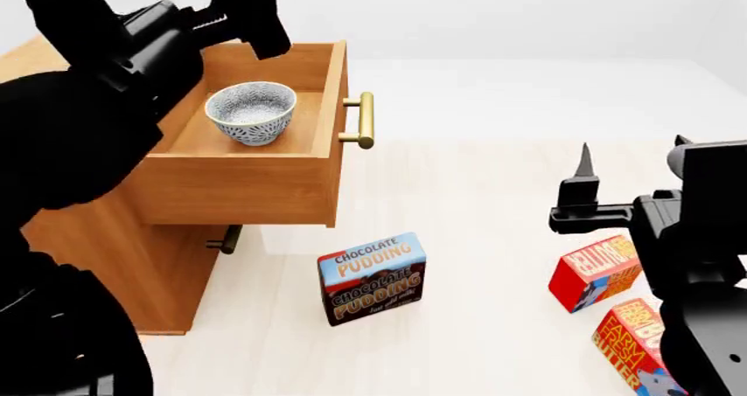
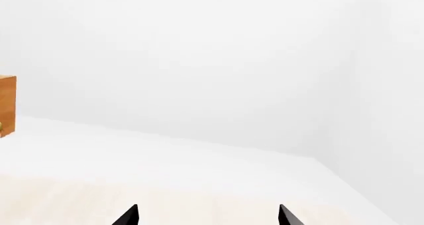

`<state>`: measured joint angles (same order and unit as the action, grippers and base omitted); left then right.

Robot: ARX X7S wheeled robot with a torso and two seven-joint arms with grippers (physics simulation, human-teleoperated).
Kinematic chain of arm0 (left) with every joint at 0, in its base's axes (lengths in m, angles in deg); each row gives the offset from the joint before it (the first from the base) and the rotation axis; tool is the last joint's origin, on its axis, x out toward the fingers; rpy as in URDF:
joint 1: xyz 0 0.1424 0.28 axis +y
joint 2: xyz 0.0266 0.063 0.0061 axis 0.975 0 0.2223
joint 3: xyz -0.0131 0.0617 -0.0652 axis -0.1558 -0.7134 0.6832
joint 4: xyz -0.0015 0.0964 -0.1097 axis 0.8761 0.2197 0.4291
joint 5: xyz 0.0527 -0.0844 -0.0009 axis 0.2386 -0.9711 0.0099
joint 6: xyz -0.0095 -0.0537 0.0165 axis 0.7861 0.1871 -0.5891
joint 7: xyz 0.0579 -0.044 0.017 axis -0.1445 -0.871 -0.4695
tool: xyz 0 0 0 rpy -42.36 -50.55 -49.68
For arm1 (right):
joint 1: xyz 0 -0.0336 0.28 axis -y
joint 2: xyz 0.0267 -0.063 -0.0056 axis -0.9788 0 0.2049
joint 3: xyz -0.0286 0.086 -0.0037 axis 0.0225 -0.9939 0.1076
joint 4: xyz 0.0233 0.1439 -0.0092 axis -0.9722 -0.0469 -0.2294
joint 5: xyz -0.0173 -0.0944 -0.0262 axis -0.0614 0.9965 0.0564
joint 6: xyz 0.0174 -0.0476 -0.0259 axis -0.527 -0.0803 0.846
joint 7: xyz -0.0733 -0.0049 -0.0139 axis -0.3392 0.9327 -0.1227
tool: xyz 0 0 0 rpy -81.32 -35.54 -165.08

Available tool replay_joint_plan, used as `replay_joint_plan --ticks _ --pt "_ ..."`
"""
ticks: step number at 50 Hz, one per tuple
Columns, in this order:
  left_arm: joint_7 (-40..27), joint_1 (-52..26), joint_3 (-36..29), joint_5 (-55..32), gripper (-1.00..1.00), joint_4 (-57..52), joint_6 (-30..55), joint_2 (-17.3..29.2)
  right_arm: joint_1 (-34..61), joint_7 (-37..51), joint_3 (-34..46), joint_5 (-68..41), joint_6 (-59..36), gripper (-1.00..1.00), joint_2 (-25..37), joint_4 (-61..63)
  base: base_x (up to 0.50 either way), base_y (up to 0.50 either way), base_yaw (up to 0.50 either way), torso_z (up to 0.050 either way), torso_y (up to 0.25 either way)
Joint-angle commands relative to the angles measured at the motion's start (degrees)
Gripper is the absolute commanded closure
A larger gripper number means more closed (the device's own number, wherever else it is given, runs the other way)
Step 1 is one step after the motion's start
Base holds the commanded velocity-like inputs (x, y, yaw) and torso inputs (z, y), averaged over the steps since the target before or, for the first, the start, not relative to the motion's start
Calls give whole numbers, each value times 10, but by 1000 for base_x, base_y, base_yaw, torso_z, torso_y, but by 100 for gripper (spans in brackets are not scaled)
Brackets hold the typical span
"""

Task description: Put the bowl in the top drawer of the cabinet.

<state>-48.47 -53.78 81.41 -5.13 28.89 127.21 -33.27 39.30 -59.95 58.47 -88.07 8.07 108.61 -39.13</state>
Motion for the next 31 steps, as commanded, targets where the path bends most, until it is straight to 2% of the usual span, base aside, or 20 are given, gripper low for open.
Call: replay_joint_plan --ticks 1,7,13,17,20,23,28,31 --pt "21 97 27 -82 -100 -158 20 42 22 30 -7 -4 -47 -100 -3 101 0 0 0 0 0" --pt "20 135 49 -120 -100 -197 21 56 22 31 -31 -19 -75 -100 -6 154 0 0 0 0 0" --pt "24 189 63 -134 -100 -249 17 69 -9 47 -39 -16 -46 -100 3 186 0 0 0 0 0" --pt "44 226 79 -138 -100 -281 5 77 -35 110 -49 -89 -10 -100 35 188 0 0 0 0 0" --pt "55 253 98 -143 -100 -301 -6 84 -60 214 -45 -201 42 -100 102 188 0 0 0 0 0" --pt "63 275 121 -151 -100 -309 -19 87 -84 320 -2 -278 130 -100 196 188 0 0 0 0 0" --pt "106 334 165 -158 -100 -342 -46 89 -94 493 166 -322 336 -100 389 188 0 0 0 0 0" --pt "127 364 191 -164 -100 -372 -61 91 -44 559 298 -310 425 -100 466 188 0 0 0 0 0"
